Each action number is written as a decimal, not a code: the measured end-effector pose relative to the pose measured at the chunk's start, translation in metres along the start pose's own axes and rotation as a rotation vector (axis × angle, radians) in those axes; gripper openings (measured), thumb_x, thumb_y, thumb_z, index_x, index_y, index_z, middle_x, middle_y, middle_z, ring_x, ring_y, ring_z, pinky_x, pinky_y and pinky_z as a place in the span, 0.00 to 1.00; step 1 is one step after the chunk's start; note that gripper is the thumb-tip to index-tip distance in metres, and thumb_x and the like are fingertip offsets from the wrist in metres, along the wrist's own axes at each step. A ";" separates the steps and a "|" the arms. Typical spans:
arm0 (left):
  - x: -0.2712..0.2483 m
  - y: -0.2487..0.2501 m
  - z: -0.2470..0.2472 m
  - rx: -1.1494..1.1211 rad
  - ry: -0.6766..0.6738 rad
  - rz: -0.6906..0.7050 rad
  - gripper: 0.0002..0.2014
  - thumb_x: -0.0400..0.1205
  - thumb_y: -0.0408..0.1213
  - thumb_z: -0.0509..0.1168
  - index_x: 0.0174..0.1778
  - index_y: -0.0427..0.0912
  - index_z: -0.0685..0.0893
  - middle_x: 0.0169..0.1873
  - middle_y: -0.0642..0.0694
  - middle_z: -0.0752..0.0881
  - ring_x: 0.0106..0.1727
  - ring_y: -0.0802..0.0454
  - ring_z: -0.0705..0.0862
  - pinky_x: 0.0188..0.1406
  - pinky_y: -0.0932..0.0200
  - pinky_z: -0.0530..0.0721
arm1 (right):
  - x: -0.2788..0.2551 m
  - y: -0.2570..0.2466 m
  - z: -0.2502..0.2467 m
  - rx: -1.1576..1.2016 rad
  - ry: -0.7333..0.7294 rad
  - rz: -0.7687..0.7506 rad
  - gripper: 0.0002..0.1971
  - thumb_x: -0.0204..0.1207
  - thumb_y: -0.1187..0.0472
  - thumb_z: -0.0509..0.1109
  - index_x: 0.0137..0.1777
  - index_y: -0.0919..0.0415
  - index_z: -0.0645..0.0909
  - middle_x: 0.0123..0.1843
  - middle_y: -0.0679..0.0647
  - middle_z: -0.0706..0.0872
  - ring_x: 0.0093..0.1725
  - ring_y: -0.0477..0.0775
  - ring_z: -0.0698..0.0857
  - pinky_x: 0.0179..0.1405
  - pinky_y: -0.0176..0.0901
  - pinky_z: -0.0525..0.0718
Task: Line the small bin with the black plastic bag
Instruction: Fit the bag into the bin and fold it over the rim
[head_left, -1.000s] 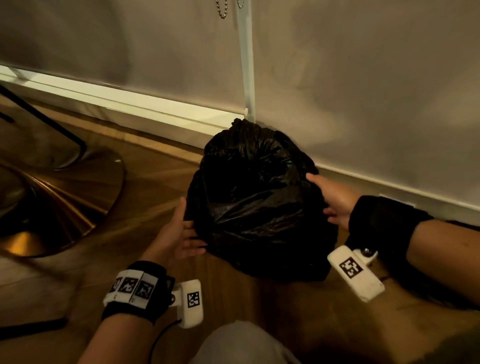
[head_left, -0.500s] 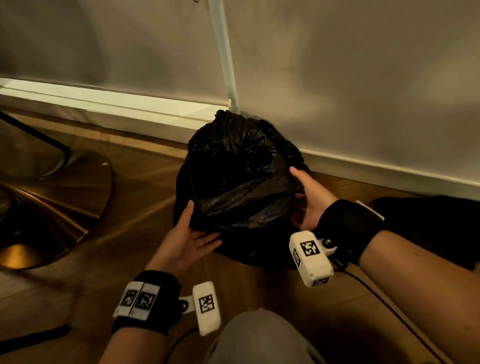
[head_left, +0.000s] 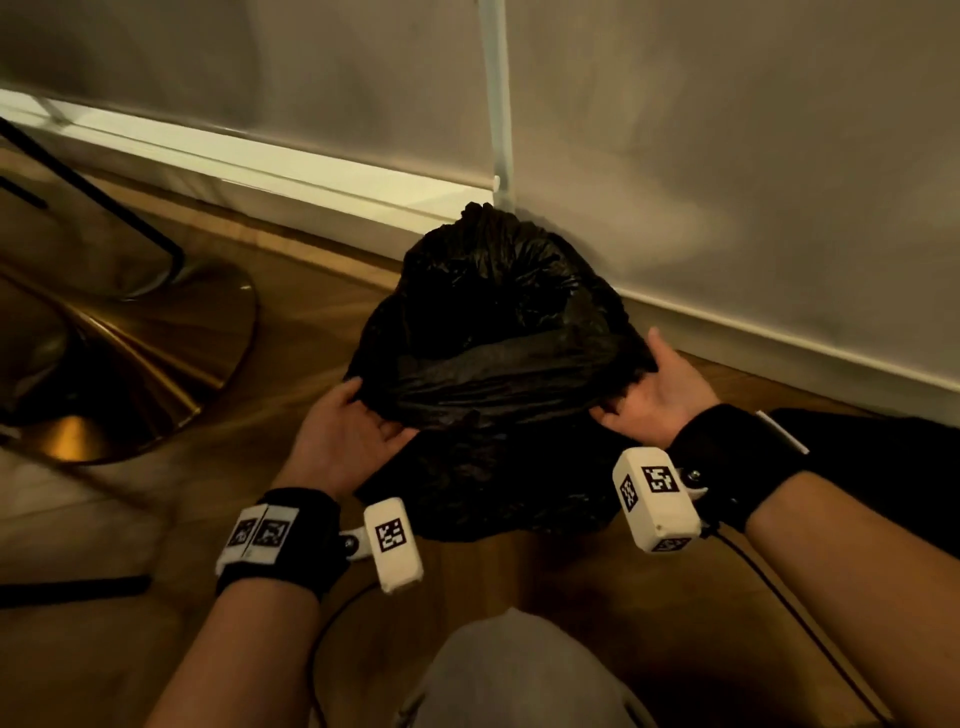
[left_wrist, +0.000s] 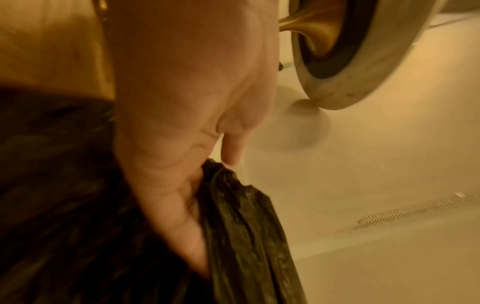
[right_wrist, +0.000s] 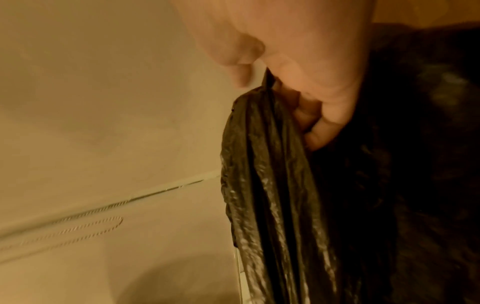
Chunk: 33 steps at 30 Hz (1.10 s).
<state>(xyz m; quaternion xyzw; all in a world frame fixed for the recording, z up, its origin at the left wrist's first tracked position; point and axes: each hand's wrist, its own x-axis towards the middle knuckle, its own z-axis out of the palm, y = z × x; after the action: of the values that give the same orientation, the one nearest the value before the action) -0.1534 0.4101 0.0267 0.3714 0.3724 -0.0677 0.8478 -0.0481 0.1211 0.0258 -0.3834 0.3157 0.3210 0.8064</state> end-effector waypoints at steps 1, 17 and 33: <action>0.001 0.002 0.002 0.041 -0.010 -0.001 0.22 0.86 0.55 0.54 0.65 0.44 0.82 0.54 0.44 0.91 0.58 0.46 0.87 0.49 0.48 0.86 | -0.001 -0.001 0.001 -0.039 -0.037 -0.019 0.18 0.79 0.42 0.62 0.58 0.54 0.82 0.47 0.55 0.92 0.51 0.56 0.89 0.51 0.50 0.86; -0.019 0.023 0.046 0.516 0.375 0.053 0.37 0.76 0.70 0.58 0.72 0.45 0.73 0.62 0.43 0.84 0.51 0.44 0.88 0.43 0.50 0.86 | -0.039 0.009 0.049 -0.319 0.206 0.094 0.20 0.67 0.41 0.76 0.52 0.50 0.76 0.54 0.52 0.81 0.60 0.57 0.80 0.61 0.51 0.79; -0.049 -0.005 0.028 0.056 0.000 -0.089 0.13 0.87 0.30 0.57 0.66 0.37 0.79 0.56 0.42 0.86 0.56 0.49 0.84 0.55 0.55 0.87 | -0.017 0.017 0.012 0.216 0.043 0.017 0.25 0.84 0.52 0.59 0.80 0.57 0.65 0.76 0.56 0.75 0.75 0.58 0.73 0.57 0.51 0.77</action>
<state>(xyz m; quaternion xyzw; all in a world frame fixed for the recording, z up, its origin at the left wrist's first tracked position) -0.1746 0.3792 0.0697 0.3778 0.3868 -0.1157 0.8332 -0.0681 0.1350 0.0378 -0.2983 0.3690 0.2837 0.8333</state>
